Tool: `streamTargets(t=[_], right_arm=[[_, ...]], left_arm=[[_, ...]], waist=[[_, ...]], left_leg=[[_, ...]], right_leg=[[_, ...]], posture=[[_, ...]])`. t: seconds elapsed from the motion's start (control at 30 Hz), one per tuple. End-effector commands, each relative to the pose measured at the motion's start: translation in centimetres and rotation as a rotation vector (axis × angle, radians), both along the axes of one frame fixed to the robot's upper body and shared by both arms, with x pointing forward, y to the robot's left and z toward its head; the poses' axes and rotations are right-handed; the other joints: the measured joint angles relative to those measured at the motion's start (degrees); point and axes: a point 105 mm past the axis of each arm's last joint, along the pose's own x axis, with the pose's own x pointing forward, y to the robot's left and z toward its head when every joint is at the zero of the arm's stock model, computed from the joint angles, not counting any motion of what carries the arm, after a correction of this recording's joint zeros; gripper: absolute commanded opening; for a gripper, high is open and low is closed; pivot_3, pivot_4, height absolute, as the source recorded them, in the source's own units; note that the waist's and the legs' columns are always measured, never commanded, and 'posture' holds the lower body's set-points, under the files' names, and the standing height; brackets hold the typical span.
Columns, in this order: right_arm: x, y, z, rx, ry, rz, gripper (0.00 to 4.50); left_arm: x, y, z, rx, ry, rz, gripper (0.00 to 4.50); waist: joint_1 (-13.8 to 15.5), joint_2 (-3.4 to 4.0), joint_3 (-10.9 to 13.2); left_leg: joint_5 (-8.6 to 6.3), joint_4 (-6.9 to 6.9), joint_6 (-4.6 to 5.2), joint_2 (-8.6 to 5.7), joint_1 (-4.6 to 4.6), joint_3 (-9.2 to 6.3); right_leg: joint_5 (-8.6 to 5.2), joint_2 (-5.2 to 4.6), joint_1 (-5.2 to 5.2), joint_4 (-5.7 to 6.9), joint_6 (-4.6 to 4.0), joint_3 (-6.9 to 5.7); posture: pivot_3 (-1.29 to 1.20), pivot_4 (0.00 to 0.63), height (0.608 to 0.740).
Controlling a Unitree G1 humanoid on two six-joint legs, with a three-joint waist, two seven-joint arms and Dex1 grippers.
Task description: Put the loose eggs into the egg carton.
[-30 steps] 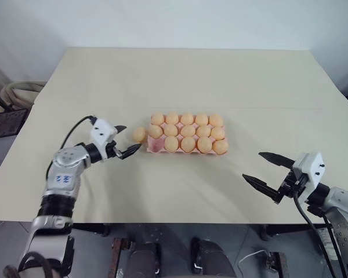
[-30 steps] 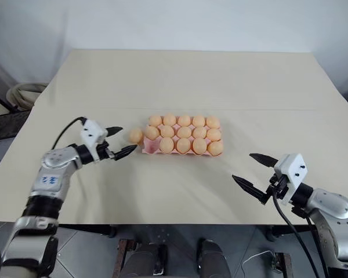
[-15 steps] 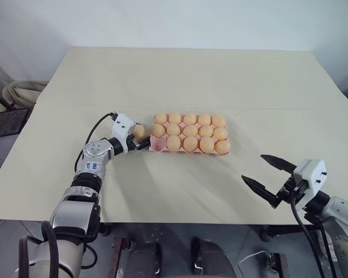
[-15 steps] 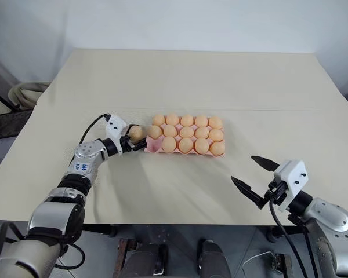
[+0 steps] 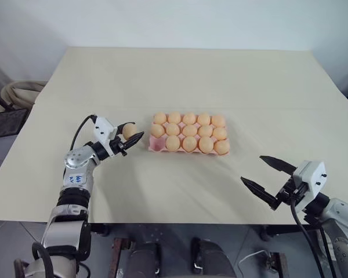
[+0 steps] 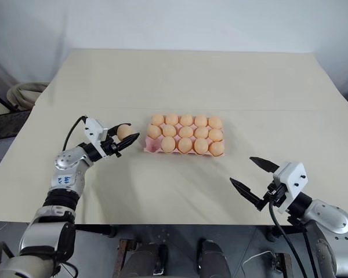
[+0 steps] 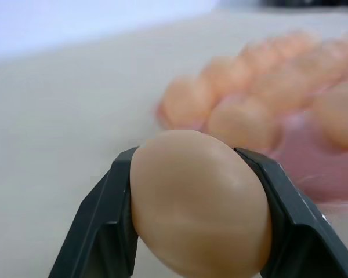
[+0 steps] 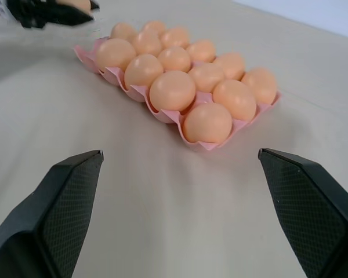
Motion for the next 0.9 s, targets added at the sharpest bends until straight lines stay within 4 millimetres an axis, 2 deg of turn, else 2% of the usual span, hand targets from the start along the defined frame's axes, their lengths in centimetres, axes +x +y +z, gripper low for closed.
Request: streamTargets(t=[0.03,0.23,0.47,0.5,0.57,0.7,0.8,0.9], right_arm=[[0.2,0.2,0.5,0.001,-0.031,0.014,4.50],[0.6,0.5,0.7,0.005,-0.041,0.023,4.50],[0.7,0.8,0.8,0.011,-0.048,0.022,4.50],[0.7,0.9,0.8,0.012,-0.051,0.023,4.50],[0.7,0.9,0.9,0.011,-0.054,0.024,4.50],[0.7,0.8,1.0,0.002,-0.056,0.026,4.50],[0.7,0.7,0.9,-0.018,-0.047,0.041,4.50],[0.7,0.1,1.0,-0.038,-0.043,0.050,4.50]], left_arm=[[-0.7,-2.1,0.8,0.003,0.000,-0.084,2.05],[-0.3,-4.5,-0.3,0.028,0.044,-0.118,2.05],[0.6,-5.2,-0.1,0.012,0.039,-0.087,4.27],[0.6,-4.8,0.0,0.018,0.026,-0.076,4.48],[0.4,-4.0,0.2,0.029,0.012,-0.059,4.48],[-1.1,-1.4,0.9,0.049,-0.021,-0.053,4.48],[-3.2,0.9,1.1,0.109,-0.037,-0.052,4.48],[-5.3,4.2,0.0,0.186,0.020,-0.005,4.48]], waist=[[0.0,0.00,0.0],[-0.2,0.00,0.0],[-0.2,0.00,0.0],[-0.2,0.00,0.0],[-0.2,0.00,0.0],[-0.8,0.00,0.0],[-1.2,0.00,0.0],[-1.6,0.00,0.0]], left_leg=[[0.00,0.04,0.02,-0.01,0.00,0.00],[0.03,0.13,0.12,-0.02,0.01,0.03],[0.17,0.10,0.34,0.00,0.00,0.06],[0.17,0.10,0.34,0.00,0.00,0.07],[0.17,0.09,0.34,0.00,0.00,0.07],[0.17,0.01,0.31,0.02,0.03,0.08],[0.16,-0.04,0.29,0.03,0.03,0.06],[0.06,-0.06,0.13,0.03,0.02,0.04]], right_leg=[[0.00,-0.02,0.04,-0.01,0.00,0.00],[0.07,0.00,0.07,0.00,-0.02,0.02],[0.07,0.07,0.02,0.04,-0.02,-0.01],[0.07,0.06,0.02,0.03,-0.02,0.00],[0.07,0.06,0.02,0.03,-0.02,0.01],[0.06,0.07,-0.02,0.04,-0.04,0.03],[0.05,0.05,-0.04,0.02,-0.05,0.03],[0.04,0.01,-0.03,-0.06,-0.07,0.05]], posture=[[0.00,0.150,0.740],[0.00,0.150,0.740],[0.00,0.150,0.740],[0.00,0.150,0.740],[0.00,0.150,0.740],[0.00,0.150,0.740],[0.00,0.150,0.740],[0.00,0.150,0.740]])
